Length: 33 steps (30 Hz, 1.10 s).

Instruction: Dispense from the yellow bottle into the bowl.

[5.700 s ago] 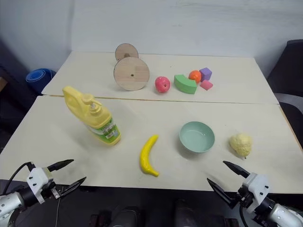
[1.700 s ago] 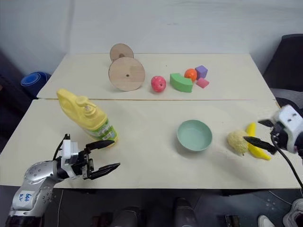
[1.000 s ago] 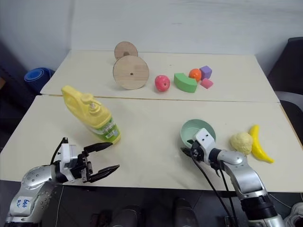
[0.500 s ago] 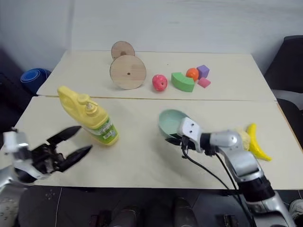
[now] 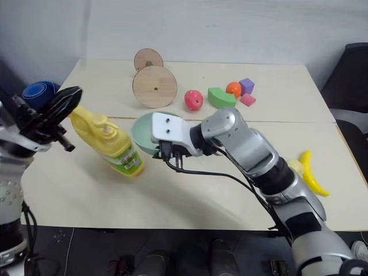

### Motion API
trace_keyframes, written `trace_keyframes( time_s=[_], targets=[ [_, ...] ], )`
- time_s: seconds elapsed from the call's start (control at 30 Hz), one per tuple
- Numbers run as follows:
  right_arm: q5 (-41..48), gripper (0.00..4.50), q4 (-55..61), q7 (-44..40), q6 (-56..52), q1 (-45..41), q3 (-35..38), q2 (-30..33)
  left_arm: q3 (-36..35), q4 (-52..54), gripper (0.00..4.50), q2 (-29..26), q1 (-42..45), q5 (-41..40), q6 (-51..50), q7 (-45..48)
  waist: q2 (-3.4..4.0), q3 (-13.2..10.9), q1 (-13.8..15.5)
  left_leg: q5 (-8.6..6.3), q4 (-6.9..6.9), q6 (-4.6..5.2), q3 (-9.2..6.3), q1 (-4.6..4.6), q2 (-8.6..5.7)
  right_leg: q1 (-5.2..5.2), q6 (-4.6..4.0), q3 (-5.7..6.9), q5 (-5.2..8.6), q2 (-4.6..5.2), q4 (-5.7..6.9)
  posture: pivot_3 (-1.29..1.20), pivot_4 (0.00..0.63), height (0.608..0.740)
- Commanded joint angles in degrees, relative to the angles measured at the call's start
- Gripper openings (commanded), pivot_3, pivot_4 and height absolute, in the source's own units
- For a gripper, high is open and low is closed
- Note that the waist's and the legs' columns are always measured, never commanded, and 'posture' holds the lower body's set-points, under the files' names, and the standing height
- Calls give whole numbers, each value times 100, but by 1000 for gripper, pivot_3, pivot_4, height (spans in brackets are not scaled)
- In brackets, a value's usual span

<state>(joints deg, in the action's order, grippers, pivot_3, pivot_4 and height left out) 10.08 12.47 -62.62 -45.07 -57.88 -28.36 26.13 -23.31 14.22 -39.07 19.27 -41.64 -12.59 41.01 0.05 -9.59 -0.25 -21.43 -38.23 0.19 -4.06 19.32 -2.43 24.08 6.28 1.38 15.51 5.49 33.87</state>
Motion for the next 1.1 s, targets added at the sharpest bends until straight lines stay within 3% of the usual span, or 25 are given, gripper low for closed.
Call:
trace_keyframes(
  time_s=[0.03, 0.53, 1.1],
  targets=[
    [-59, 0, 102, 173, -146, -151, -18, -98, 210, -100, 47, -30, 214, 223, 10, 53, -1, 0, -3, 0, 0, 0, 0, 0, -1, 0, 0, 1, 0, 0, 0, 0, 150, 740],
    [50, 0, 559, 117, -580, -479, -114, -129, 953, -167, 47, -284, 304, 603, -1033, 84, -3, 1, 4, 18, -6, -11, 8, 6, -4, 17, 1, -10, -1, 3, 32, 0, 150, 740],
    [287, 0, 545, -324, -445, -526, -133, -51, 1371, -43, 47, -281, -279, 1128, -1314, -147, 27, 27, 3, 19, -4, -10, 10, -7, -8, 13, 0, -21, 0, 8, 36, 0, 150, 740]
  ],
)
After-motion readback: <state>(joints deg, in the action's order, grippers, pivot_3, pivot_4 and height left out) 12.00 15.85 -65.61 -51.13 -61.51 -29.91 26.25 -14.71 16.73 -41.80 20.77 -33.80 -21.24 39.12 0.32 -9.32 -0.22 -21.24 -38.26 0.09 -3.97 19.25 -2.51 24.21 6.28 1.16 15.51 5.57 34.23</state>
